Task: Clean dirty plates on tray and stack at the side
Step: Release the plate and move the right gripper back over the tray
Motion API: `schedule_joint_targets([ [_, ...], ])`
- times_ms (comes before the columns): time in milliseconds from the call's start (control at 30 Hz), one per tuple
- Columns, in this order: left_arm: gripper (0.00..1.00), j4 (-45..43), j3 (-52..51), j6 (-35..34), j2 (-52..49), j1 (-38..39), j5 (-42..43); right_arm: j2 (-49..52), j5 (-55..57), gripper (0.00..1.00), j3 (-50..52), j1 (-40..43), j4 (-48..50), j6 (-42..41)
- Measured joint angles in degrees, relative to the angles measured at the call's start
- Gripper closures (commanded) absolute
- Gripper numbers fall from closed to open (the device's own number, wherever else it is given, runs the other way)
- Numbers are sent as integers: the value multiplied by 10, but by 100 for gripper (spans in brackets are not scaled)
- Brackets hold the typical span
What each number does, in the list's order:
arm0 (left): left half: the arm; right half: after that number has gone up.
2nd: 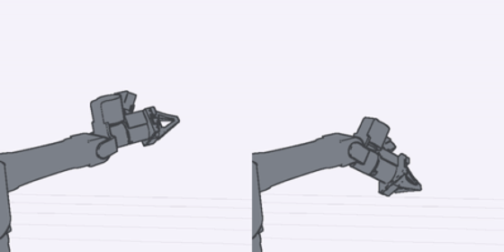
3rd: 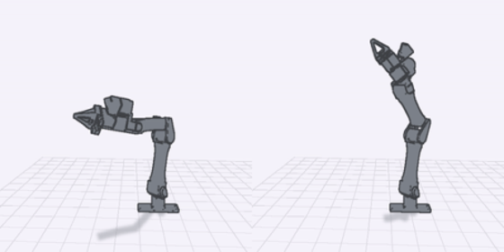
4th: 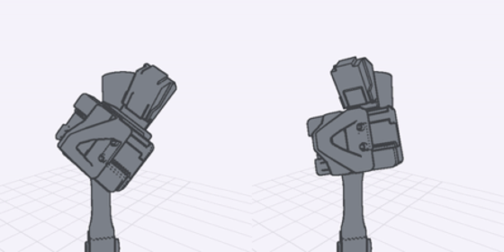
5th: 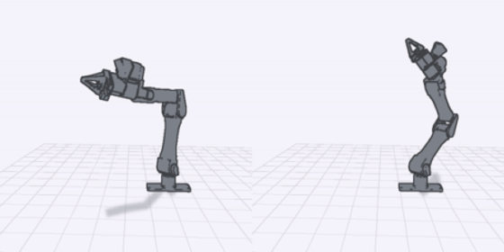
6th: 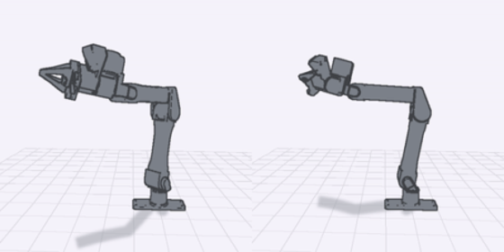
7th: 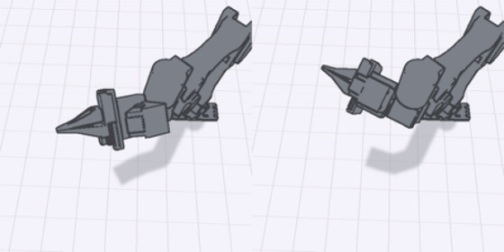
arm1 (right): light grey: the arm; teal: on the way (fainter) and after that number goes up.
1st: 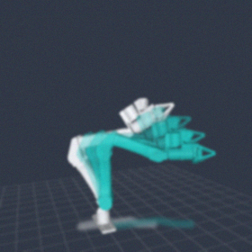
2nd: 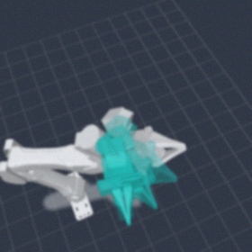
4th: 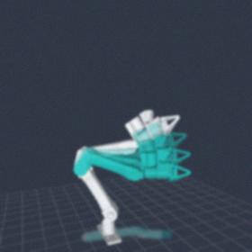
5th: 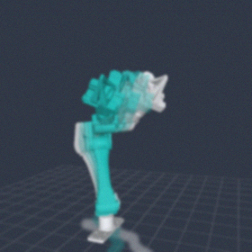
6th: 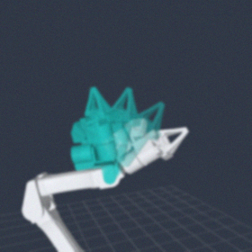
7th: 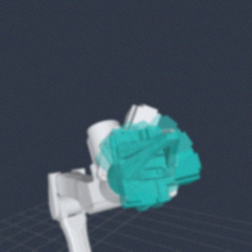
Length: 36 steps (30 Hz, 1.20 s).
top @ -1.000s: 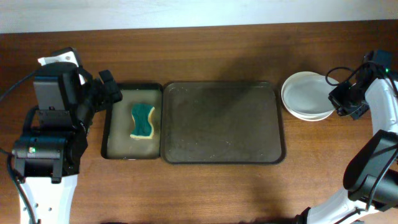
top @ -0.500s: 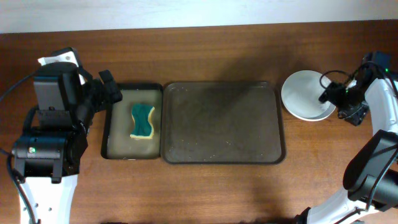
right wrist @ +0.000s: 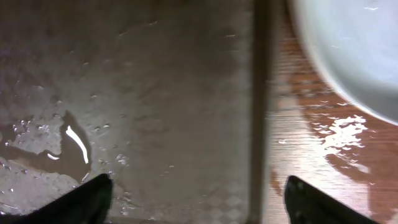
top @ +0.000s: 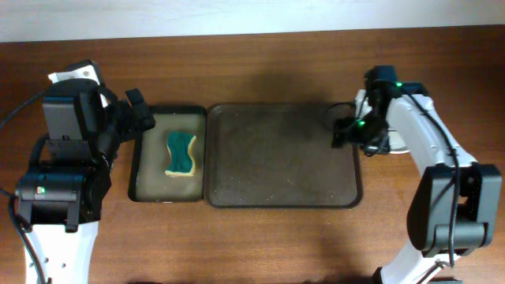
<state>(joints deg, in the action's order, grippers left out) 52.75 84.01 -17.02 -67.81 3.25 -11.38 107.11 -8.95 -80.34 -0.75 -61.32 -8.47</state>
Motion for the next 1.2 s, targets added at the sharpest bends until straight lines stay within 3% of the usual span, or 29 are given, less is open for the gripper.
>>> schedule_joint_targets([
  [33,1,0,0,0,0,0,0,0,1,96,0,-17,0,2],
  [100,1,0,0,0,0,0,0,0,7,96,0,-48,0,4],
  [133,1,0,0,0,0,0,0,0,14,83,0,-66,0,4],
  [167,1,0,0,0,0,0,0,0,21,34,0,-78,0,4],
  [200,1,0,0,0,0,0,0,0,36,2,0,-92,0,4],
  [1200,1,0,0,0,0,0,0,-14,62,2,3,-113,11,9],
])
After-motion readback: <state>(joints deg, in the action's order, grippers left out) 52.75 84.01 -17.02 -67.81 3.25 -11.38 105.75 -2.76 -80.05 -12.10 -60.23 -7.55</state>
